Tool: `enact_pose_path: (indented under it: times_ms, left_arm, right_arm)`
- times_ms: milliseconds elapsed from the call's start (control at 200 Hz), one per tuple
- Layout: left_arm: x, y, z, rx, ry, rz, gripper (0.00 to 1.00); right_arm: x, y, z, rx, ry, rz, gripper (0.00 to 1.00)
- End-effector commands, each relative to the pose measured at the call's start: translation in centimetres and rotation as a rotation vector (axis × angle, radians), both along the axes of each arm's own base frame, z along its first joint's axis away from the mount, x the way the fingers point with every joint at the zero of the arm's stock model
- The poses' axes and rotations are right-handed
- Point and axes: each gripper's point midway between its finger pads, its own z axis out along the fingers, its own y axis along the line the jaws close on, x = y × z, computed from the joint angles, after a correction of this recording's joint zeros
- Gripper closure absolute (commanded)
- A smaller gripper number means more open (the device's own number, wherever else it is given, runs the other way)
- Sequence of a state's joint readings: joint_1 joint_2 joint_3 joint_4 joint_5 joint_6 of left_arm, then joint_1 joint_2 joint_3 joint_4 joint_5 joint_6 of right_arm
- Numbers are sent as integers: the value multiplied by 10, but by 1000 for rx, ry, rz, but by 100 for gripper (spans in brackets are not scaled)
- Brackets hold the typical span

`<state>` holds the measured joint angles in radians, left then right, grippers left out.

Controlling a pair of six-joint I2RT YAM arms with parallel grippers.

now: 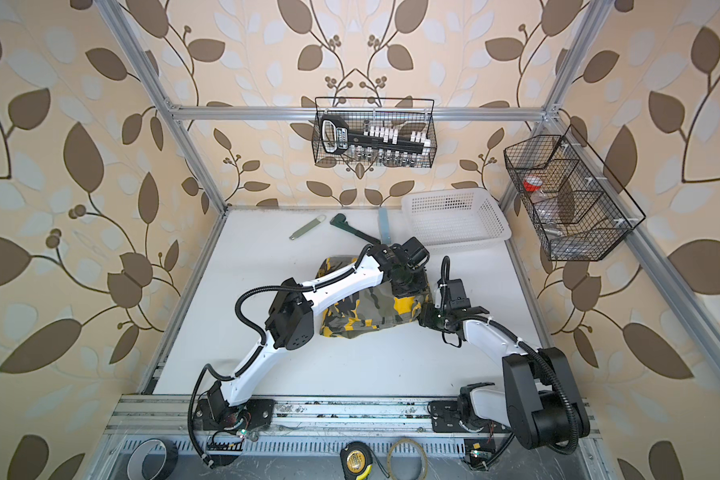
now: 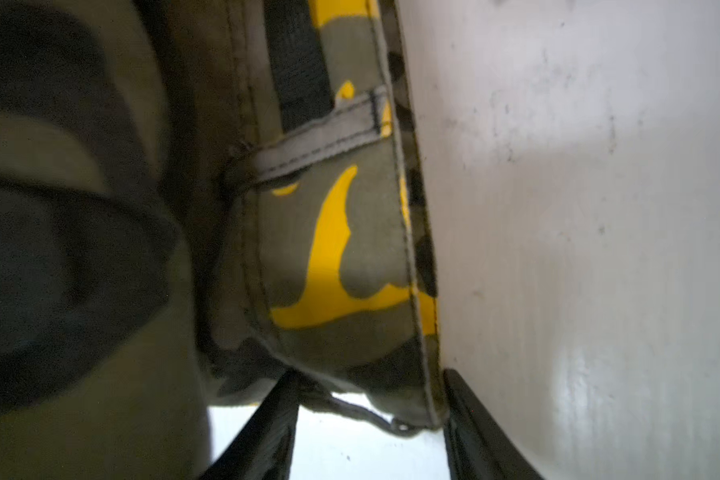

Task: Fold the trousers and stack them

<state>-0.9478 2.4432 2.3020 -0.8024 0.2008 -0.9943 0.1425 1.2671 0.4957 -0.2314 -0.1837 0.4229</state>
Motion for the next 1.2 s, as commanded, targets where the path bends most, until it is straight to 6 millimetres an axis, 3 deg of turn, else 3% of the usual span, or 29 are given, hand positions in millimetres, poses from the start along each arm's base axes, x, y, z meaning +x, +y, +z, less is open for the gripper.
enact_pose_path:
  times_ms: [0,40,160,300,445,575,740,760,835,995,1195]
  left_arm:
    - [-4,-24,20,-109,-39,-59,100]
    - [-3,-22,19,-94,-46,-68,100]
    - [0,-17,28,-85,-84,-84,74]
    - [2,-17,60,-137,-143,-111,56]
    - [-5,-4,103,-164,-206,-154,52]
    - [-10,41,121,-65,-226,-173,51]
    - [0,121,115,107,-228,-134,53]
    - [1,133,104,141,-210,-125,54]
    - [9,163,92,175,-189,-96,57]
    - [29,202,53,210,-137,-72,66]
    - [60,225,17,283,-137,-98,69]
  right_arm:
    - [-11,-1,0,21,14,-1,45]
    - [-12,-5,5,17,9,-12,45]
    - [-18,-28,28,-32,-31,-87,41]
    - [-21,-49,63,-57,-114,-169,40]
    - [-11,-40,94,-9,-190,-130,42]
    - [1,-22,111,87,-246,-73,48]
    - [19,10,122,179,-295,17,58]
    - [22,13,123,176,-298,25,58]
    - [30,22,116,172,-283,38,60]
    - [45,28,81,148,-223,39,62]
    - [47,14,38,37,-133,10,63]
